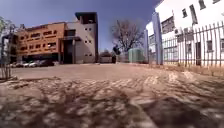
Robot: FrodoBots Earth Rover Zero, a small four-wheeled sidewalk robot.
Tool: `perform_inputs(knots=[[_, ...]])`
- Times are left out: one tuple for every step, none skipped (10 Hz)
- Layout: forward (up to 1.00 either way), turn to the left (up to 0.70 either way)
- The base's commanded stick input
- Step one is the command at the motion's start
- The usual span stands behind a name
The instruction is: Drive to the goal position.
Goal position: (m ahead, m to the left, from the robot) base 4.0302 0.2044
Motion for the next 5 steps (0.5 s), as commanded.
perform_inputs(knots=[[1.00, 0.00], [1.00, 0.00], [1.00, 0.00], [1.00, 0.00], [1.00, 0.00]])
